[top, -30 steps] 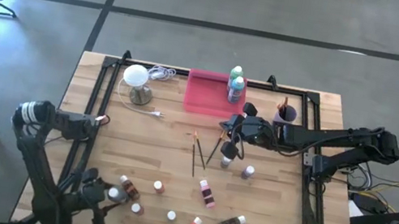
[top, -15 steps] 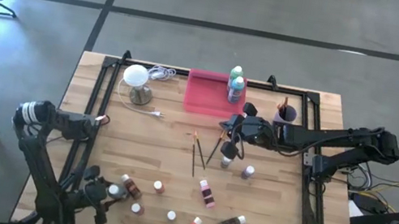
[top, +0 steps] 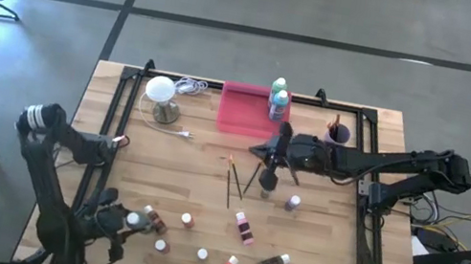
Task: Pick & Place Paint Supplies
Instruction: Put the black paint bottle into the pink bin
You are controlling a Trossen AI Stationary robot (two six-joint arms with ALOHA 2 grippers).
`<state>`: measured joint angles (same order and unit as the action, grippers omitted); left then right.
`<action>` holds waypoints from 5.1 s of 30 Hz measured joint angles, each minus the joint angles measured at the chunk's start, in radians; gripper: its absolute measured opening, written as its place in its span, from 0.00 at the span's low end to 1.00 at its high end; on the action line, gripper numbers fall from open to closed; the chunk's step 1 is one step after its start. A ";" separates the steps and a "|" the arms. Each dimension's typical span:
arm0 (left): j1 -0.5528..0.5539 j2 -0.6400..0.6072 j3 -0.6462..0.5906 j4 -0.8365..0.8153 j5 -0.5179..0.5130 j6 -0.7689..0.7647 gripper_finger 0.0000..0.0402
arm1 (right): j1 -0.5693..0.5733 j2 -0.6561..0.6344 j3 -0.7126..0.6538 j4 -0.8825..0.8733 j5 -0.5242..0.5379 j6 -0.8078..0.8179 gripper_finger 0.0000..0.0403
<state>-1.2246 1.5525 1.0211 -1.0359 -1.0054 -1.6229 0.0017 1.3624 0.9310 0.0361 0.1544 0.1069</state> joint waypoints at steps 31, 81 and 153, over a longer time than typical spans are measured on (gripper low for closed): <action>0.733 -0.336 0.005 0.580 0.359 1.271 0.42 | 0.048 0.000 0.097 0.178 -0.323 -0.148 0.49; 1.052 -0.013 0.270 0.820 0.822 1.689 0.42 | 0.075 -0.001 0.095 0.091 -0.313 -0.172 0.28; 1.376 -0.418 -0.304 1.382 0.393 1.828 0.78 | -0.415 -0.017 -0.360 0.686 0.197 -0.107 0.28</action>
<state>0.1514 1.1343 0.7169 0.3465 -0.6125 0.2054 -0.4137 1.3457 0.5705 0.7223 0.3511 -0.0001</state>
